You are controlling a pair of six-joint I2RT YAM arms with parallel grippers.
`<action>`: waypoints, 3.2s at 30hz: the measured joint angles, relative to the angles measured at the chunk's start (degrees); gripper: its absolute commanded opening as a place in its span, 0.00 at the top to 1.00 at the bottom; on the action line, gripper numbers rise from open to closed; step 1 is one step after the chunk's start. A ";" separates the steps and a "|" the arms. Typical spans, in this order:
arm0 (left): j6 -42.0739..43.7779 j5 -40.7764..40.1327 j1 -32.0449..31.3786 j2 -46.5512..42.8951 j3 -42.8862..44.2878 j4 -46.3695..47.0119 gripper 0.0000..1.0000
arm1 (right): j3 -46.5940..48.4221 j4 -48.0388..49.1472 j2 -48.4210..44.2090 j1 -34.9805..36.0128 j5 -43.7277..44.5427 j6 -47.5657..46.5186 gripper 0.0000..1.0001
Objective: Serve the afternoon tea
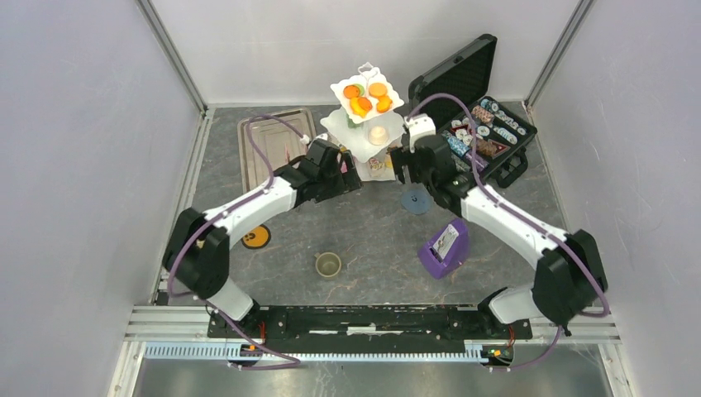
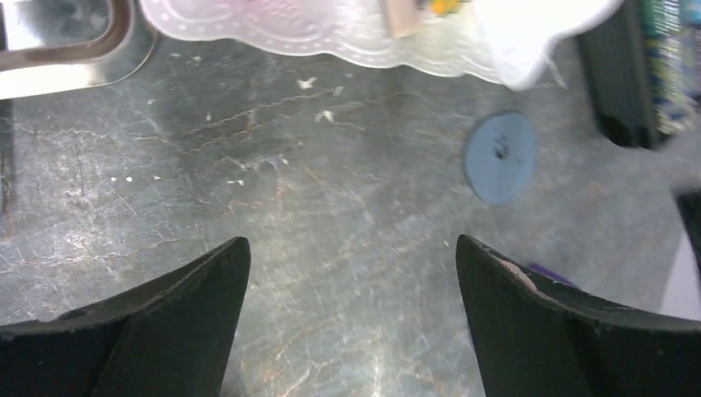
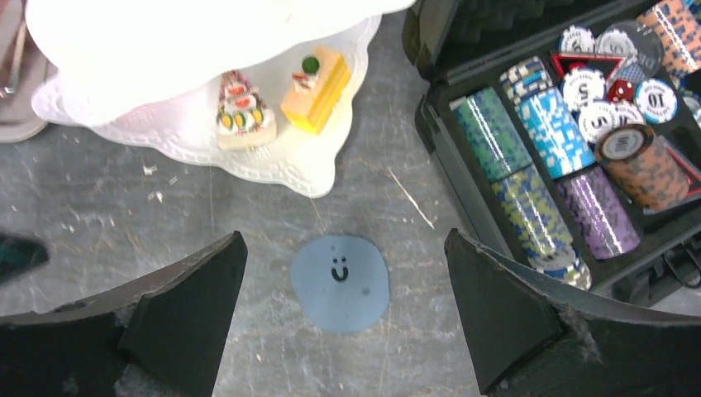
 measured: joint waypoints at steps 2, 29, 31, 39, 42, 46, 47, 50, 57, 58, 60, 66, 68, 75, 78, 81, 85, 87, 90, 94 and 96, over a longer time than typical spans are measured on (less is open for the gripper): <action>2.21 1.97 0.00 -3.82 -1.22 1.38 0.00 | 5.64 -3.13 3.74 0.00 0.42 0.96 0.02; 23.93 7.76 -1.03 -34.03 -5.03 -4.66 0.00 | 13.33 -20.33 26.08 -7.34 -7.61 7.02 0.01; 24.02 7.61 -1.09 -34.18 -5.62 -5.11 0.00 | 12.00 -19.91 26.08 -7.45 -8.04 7.04 0.02; 25.20 6.10 -1.73 -34.21 -5.84 -5.42 0.00 | 10.86 -18.14 26.62 -6.38 -9.42 7.17 0.05; 25.51 5.27 -1.75 -34.21 -5.84 -5.44 0.00 | 11.04 -17.38 27.28 -4.96 -8.72 7.08 0.06; 25.77 4.85 -1.77 -34.21 -5.84 -5.49 0.00 | 11.56 -16.31 27.80 -2.84 -8.70 7.34 0.08; 25.81 4.83 -1.77 -34.21 -5.84 -5.51 0.00 | 11.47 -16.04 27.80 -2.47 -9.53 7.63 0.08; 25.94 4.81 -1.77 -34.18 -5.84 -5.51 0.00 | 10.75 -14.43 27.80 -1.53 -11.52 8.52 0.09; 25.97 4.85 -1.77 -33.48 -5.84 -5.49 0.00 | 9.73 -9.84 27.26 -0.11 -14.84 10.36 0.08; 25.97 4.85 -1.77 -33.31 -5.84 -5.53 0.00 | 9.73 -9.51 27.17 0.02 -15.58 10.54 0.07; 25.97 4.83 -1.77 -33.07 -5.84 -5.57 0.00 | 9.68 -9.25 26.60 0.52 -16.65 10.97 0.02; 25.94 1.60 -1.77 -33.05 -5.55 -6.62 0.00 | 7.78 -11.17 16.70 4.22 -12.68 9.64 0.02; 25.90 -1.11 -1.77 -33.57 -5.53 -6.95 0.00 | 7.78 -11.39 12.59 6.91 -12.85 9.20 0.02; 24.13 -16.02 -1.75 -44.48 -7.61 -6.01 0.00 | 7.39 -11.04 11.74 22.71 -17.57 11.54 0.06; 23.30 -20.87 -1.77 -52.50 -11.43 -2.89 0.00 | 7.39 -10.80 14.69 28.41 -19.17 13.09 0.11; 23.12 -24.00 -1.75 -59.63 -14.73 0.44 0.00 | 7.48 -11.04 17.75 31.12 -18.91 13.99 0.21; 23.15 -25.77 -1.77 -61.40 -15.15 2.78 0.00 | 9.07 -12.68 22.25 32.89 -16.39 14.10 0.39; 23.15 -26.34 -1.77 -60.76 -15.15 2.73 0.00 | 10.97 -13.81 24.37 33.59 -15.04 13.84 0.54; 23.15 -26.69 -1.77 -59.34 -15.13 2.43 0.00 | 14.05 -15.37 26.77 34.62 -12.61 13.05 0.81; 23.15 -26.69 -1.77 -58.51 -15.13 2.08 0.00 | 14.69 -16.22 26.29 35.17 -9.68 12.59 1.00; 23.15 -26.69 -1.77 -58.51 -15.13 2.12 0.00 | 14.62 -16.90 25.57 34.27 -8.66 12.44 1.00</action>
